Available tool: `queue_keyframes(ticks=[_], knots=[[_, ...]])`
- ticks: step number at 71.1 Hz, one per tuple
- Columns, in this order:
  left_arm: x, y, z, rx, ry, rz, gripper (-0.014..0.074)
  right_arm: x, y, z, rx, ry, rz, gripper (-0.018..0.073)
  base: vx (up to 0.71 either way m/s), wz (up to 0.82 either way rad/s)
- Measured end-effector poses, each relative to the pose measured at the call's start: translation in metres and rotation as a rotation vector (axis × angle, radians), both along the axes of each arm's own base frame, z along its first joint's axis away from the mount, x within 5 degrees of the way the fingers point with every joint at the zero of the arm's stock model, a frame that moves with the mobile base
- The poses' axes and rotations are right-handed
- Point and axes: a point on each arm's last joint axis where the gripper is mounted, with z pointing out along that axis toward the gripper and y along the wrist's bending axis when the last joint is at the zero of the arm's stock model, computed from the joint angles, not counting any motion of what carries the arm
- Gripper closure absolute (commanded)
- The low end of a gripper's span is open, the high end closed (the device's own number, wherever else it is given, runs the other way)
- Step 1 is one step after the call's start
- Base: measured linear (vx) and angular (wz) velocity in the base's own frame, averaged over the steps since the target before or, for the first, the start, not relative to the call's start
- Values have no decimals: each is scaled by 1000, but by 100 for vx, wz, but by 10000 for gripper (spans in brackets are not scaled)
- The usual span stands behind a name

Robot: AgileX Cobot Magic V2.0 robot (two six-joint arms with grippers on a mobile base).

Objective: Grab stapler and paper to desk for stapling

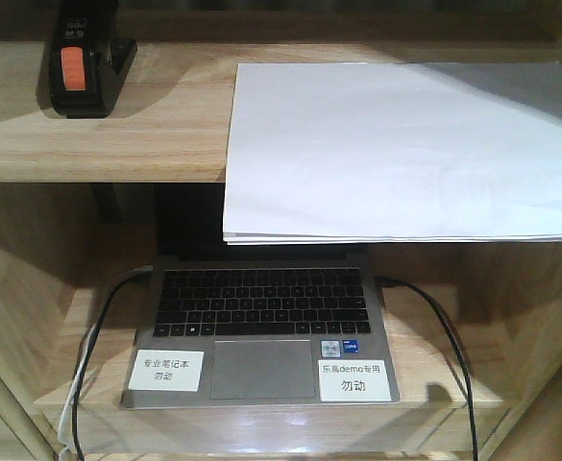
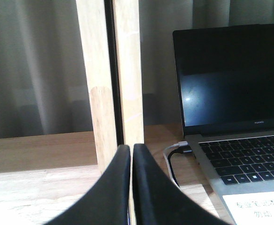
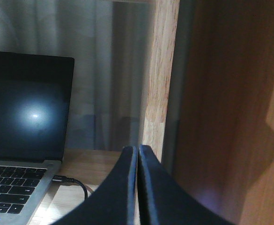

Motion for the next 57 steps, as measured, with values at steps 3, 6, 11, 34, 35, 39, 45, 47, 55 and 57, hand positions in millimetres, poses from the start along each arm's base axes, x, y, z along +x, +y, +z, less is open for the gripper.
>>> queue_keyframes(ticks=[3, 6, 11, 34, 35, 39, 45, 47, 55, 57], knots=[[0, 0, 0, 0, 0, 0, 603, 0, 0, 0, 0, 0, 0, 569, 0, 0], [0, 0, 0, 0, 0, 0, 603, 0, 0, 0, 0, 0, 0, 569, 0, 0], [0, 0, 0, 0, 0, 0, 603, 0, 0, 0, 0, 0, 0, 569, 0, 0], [0, 0, 0, 0, 0, 0, 603, 0, 0, 0, 1, 0, 0, 569, 0, 0], [0, 0, 0, 0, 0, 0, 603, 0, 0, 0, 1, 0, 0, 569, 0, 0], [0, 0, 0, 0, 0, 0, 603, 0, 0, 0, 1, 0, 0, 569, 0, 0], [0, 0, 0, 0, 0, 0, 603, 0, 0, 0, 1, 0, 0, 569, 0, 0], [0, 0, 0, 0, 0, 0, 603, 0, 0, 0, 1, 0, 0, 569, 0, 0], [0, 0, 0, 0, 0, 0, 603, 0, 0, 0, 1, 0, 0, 569, 0, 0], [0, 0, 0, 0, 0, 0, 603, 0, 0, 0, 1, 0, 0, 569, 0, 0]])
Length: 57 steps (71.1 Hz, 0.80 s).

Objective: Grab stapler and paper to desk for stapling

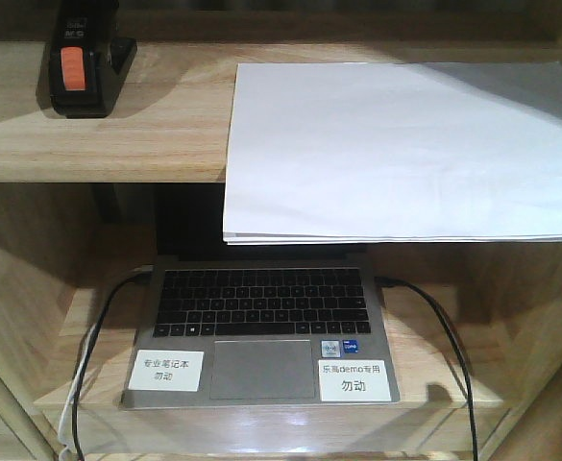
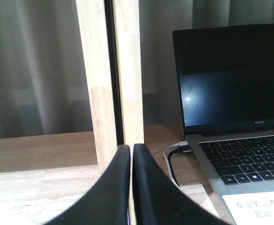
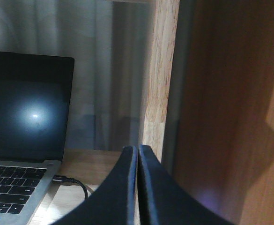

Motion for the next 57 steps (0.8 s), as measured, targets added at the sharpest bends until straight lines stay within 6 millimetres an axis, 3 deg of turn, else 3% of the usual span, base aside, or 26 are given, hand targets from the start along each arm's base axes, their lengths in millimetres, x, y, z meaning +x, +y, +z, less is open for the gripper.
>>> queue_keyframes(ticks=[27, 42, 48, 57], knots=[[0, 0, 6, -4, -65, -4, 603, 0, 0, 0, 0, 0, 0, 569, 0, 0], [-5, -2, 34, -22, -382, -22, 603, 0, 0, 0, 0, 0, 0, 569, 0, 0], [-7, -2, 44, -25, -432, -24, 603, 0, 0, 0, 0, 0, 0, 569, 0, 0], [-17, -1, 80, -26, -504, -21, 603, 0, 0, 0, 0, 0, 0, 569, 0, 0]])
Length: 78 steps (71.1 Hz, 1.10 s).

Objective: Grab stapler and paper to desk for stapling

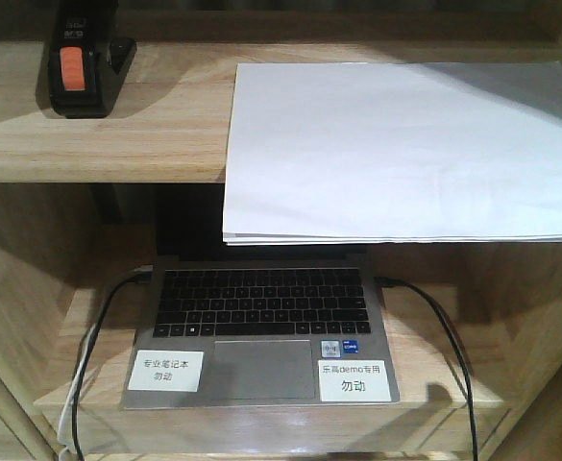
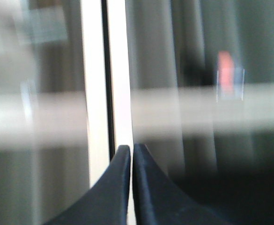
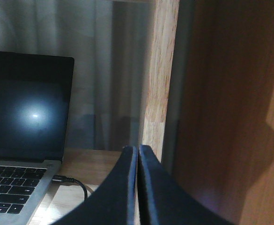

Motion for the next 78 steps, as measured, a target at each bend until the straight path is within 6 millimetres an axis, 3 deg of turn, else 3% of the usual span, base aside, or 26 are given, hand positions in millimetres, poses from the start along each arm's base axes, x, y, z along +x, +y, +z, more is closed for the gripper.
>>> queue_keyframes(ticks=[14, 27, 41, 60, 69, 78], knots=[[-4, 1, 57, 26, 87, 23, 603, 0, 0, 0, 0, 0, 0, 569, 0, 0], [15, 2, 85, 36, 315, 36, 603, 0, 0, 0, 0, 0, 0, 569, 0, 0], [35, 1, 88, 43, 438, 39, 603, 0, 0, 0, 0, 0, 0, 569, 0, 0], [40, 1, 88, 45, 452, 39, 591, 0, 0, 0, 0, 0, 0, 569, 0, 0], [40, 1, 88, 45, 446, 38, 533, 0, 0, 0, 0, 0, 0, 569, 0, 0], [40, 1, 88, 44, 443, 38, 418, 0, 0, 0, 0, 0, 0, 569, 0, 0]])
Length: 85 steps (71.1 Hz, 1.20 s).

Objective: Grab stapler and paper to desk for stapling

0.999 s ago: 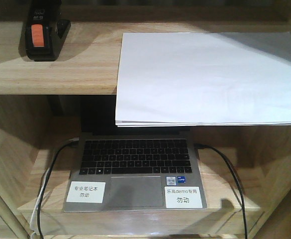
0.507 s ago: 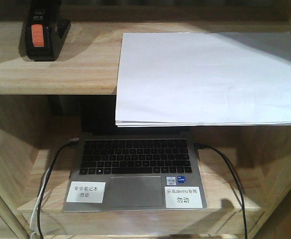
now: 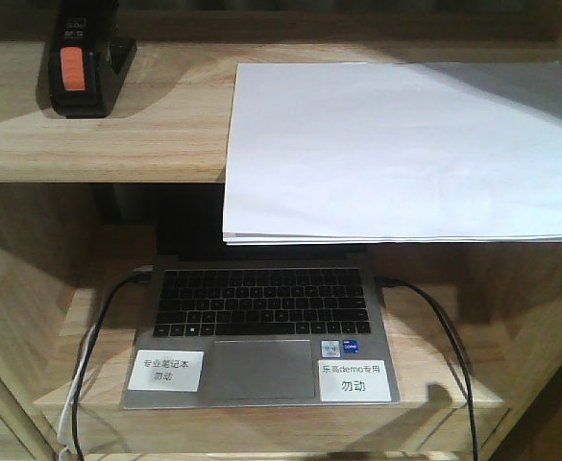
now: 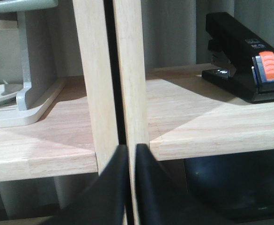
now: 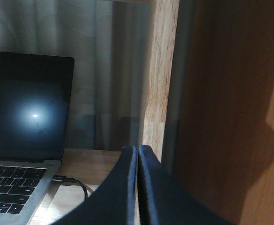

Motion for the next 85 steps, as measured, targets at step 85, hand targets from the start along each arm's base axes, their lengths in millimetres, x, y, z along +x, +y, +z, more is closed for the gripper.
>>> queue_keyframes(ticks=[85], knots=[[57, -58, 56, 69, 78, -411, 125, 0, 0, 0, 0, 0, 0, 569, 0, 0]])
